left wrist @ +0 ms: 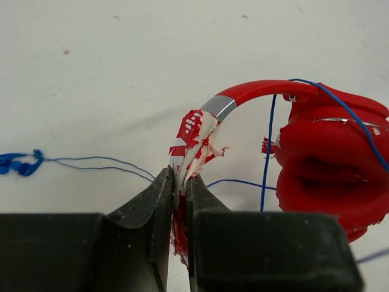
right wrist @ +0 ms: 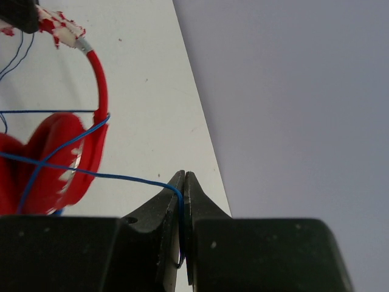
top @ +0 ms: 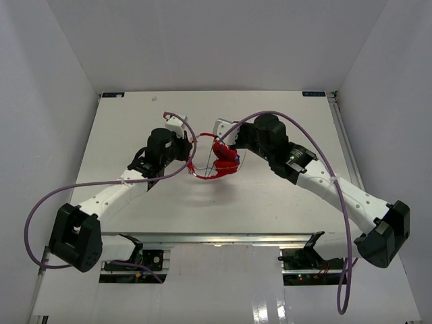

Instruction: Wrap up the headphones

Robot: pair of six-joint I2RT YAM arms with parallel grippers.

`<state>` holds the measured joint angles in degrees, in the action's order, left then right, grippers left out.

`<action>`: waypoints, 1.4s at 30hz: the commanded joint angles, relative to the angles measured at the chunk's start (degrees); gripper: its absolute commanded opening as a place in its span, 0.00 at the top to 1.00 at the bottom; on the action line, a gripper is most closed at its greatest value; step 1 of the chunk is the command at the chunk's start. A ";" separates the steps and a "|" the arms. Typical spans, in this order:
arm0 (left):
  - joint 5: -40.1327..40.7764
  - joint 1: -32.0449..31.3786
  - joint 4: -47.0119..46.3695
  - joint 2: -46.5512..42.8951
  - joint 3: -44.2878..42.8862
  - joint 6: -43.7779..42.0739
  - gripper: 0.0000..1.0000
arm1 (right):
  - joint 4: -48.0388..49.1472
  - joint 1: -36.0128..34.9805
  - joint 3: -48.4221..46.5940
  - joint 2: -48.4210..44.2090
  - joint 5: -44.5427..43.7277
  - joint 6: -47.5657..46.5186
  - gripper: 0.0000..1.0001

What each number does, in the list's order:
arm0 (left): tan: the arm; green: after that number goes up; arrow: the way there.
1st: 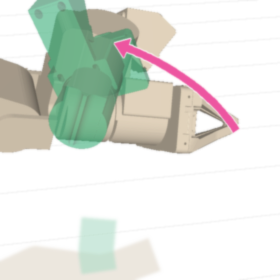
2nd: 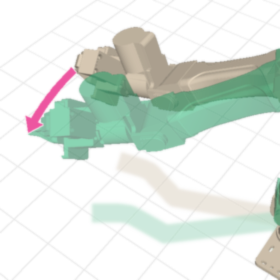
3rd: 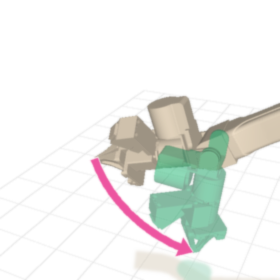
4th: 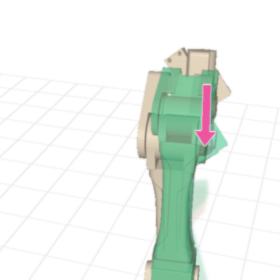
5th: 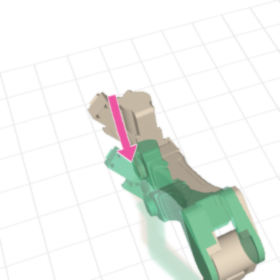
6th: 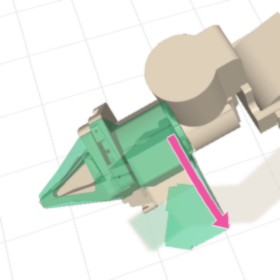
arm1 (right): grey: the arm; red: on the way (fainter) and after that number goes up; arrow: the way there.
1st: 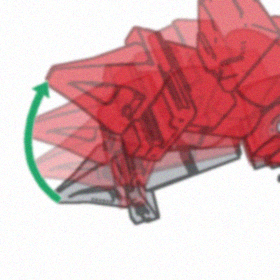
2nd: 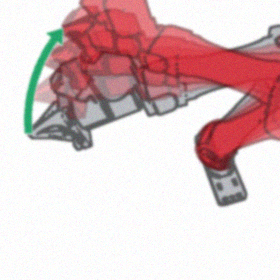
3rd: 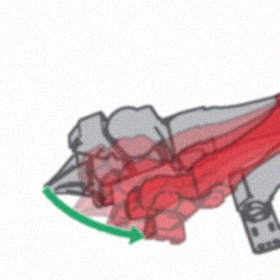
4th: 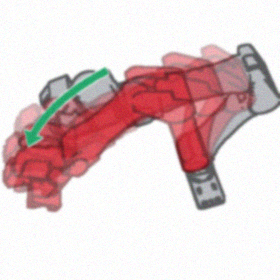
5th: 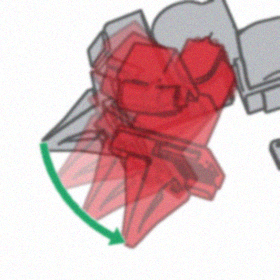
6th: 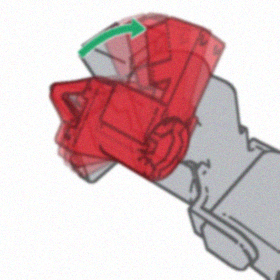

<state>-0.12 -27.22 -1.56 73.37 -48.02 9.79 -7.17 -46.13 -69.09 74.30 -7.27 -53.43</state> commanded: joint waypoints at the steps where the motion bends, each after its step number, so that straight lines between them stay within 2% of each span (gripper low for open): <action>1: -20.12 -0.20 -5.73 -8.31 0.68 -1.71 1.00 | 6.44 1.65 1.23 2.50 -3.48 -2.19 0.92; 5: -22.84 -0.20 -5.56 -13.08 2.05 0.08 1.00 | 6.22 7.55 2.21 5.36 2.75 4.51 0.92; 9: -25.23 -0.20 -5.71 -16.38 1.30 2.65 1.00 | 4.57 15.89 3.60 5.55 22.99 14.91 0.92; 13: -28.00 -0.20 -6.25 -17.02 -0.61 6.36 1.00 | 7.65 19.85 8.34 4.70 43.58 21.89 0.91; 16: -27.85 -0.20 -5.80 -16.42 -3.86 7.94 1.00 | 14.59 19.87 12.21 4.70 54.40 29.36 0.91; 19: -28.07 -0.20 -5.29 -15.32 -7.63 9.66 1.00 | 20.35 19.88 14.88 5.76 61.13 38.32 0.91; 21: -28.88 -0.29 -5.38 -14.14 -10.07 11.47 1.00 | 27.56 19.85 18.02 6.82 65.17 45.67 0.90; 23: -29.41 -0.52 -5.21 -12.93 -12.22 12.88 1.00 | 37.96 19.81 21.88 7.93 67.34 52.45 0.90; 26: -29.39 -0.93 -4.78 -11.27 -15.77 14.36 1.00 | 46.37 19.46 22.96 10.18 69.10 59.48 0.88; 30: -29.11 -1.47 -3.34 -8.86 -20.88 16.03 1.00 | 52.69 18.46 21.81 14.89 71.02 65.89 0.86; 35: -27.64 -2.05 -0.81 -5.43 -28.89 17.19 1.00 | 68.95 16.95 21.28 23.71 71.26 79.05 0.84; 36: -26.86 -2.13 -0.54 -5.17 -29.89 17.37 1.00 | 75.05 16.86 21.28 24.97 71.26 81.77 0.84; 40: -25.23 -2.13 -0.04 -3.83 -34.12 18.42 1.00 | 89.69 16.59 21.22 29.86 71.53 94.40 0.82; 42: -24.79 -2.17 -0.34 -3.08 -35.81 19.79 1.00 | 94.19 16.59 20.27 30.91 71.57 96.09 0.82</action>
<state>-26.88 -29.10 0.17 70.43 -78.09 24.92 64.61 -29.35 -46.39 103.71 63.06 30.69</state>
